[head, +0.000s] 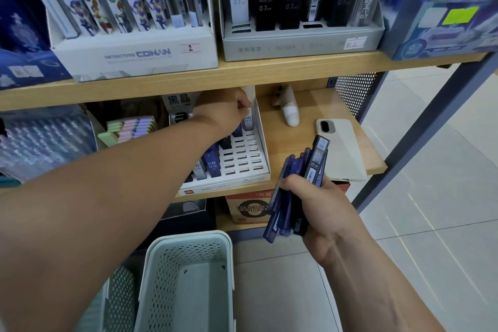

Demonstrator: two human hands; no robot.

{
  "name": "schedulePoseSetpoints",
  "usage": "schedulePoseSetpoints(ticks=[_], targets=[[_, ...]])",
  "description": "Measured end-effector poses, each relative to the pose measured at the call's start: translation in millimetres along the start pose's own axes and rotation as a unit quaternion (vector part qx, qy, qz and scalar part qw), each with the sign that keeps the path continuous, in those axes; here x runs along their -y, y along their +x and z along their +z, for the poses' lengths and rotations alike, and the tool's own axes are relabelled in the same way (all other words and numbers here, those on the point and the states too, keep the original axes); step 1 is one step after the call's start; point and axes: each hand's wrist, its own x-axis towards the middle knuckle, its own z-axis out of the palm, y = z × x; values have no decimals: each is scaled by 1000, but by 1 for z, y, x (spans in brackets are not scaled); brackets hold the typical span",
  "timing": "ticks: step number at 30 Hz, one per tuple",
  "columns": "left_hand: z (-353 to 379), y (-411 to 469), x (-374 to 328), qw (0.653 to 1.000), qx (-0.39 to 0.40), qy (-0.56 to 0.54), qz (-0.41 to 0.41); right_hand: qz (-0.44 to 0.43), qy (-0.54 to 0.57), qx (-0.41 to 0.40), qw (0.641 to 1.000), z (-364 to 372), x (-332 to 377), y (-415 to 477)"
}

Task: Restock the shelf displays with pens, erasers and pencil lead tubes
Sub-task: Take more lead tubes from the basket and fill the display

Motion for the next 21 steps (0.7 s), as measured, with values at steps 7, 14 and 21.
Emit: schedulePoseSetpoints(ticks=[7,14,21], targets=[[-6,-9,-1,999,22,-20,10,-6,-3,7,1000,3,2,-1],[-8,-34,-7,998,34,-16,54,-13,-5,11,1000,9,-1,-1],[-4,-35,-5,986,-14,96,132,-16,9,11,1000,12,-1,-2]])
